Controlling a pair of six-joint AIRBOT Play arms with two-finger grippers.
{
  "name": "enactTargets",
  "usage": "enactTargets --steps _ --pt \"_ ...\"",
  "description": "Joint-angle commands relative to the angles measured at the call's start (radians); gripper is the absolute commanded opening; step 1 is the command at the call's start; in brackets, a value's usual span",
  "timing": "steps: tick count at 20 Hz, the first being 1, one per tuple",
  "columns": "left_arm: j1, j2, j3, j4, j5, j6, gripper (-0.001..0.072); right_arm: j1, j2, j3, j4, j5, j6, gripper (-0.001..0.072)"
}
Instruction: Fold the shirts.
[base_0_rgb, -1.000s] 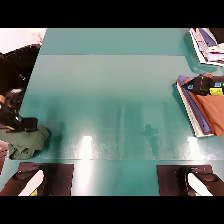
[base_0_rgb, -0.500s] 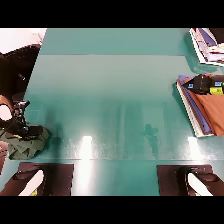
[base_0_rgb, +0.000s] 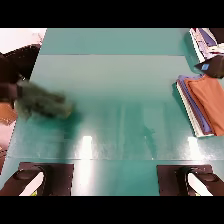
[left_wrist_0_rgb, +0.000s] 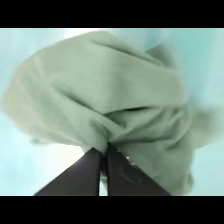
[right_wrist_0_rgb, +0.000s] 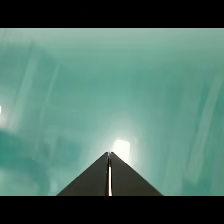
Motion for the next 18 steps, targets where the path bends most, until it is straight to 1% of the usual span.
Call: enactTargets --steps 1,4,6,10,12,13,14,15,18 --pt "-0.179 -0.002 0.259 -0.009 0.014 -0.019 0.0021 0.0 -0.001 0.109 -0.006 -0.056 0.0 0.0019" --pt "-0.312 -0.047 0.296 0.006 0.023 -0.024 0.002 0.0 -0.001 0.143 -0.006 -0.081 0.0 0.0019" --pt "-0.394 -0.119 0.294 0.005 0.016 -0.025 0.0021 0.0 -0.001 0.144 -0.006 -0.083 0.0 0.0019" --pt "-0.587 -0.353 0.294 -0.003 0.037 -0.019 0.0024 0.0 -0.001 0.144 -0.006 -0.08 0.0 0.0019" --pt "-0.654 -0.485 0.294 -0.007 0.087 0.007 0.0027 0.0 -0.001 0.144 -0.005 -0.08 0.0 0.0019" --pt "-0.669 -0.537 0.294 -0.01 0.124 0.014 0.0045 0.0 0.0 0.144 -0.005 -0.079 0.0 0.0019" --pt "-0.669 -0.583 0.295 -0.026 0.166 0.014 0.0346 0.0 0.0 0.144 -0.005 -0.076 0.0 0.0019" --pt "-0.662 -0.613 0.295 -0.032 0.195 0.013 0.0595 0.0 0.0 0.144 -0.005 -0.068 0.0 0.002" --pt "-0.591 -0.64 0.292 -0.028 0.209 0.012 0.0591 0.0 0.0 0.144 -0.006 -0.064 0.0 0.0019"
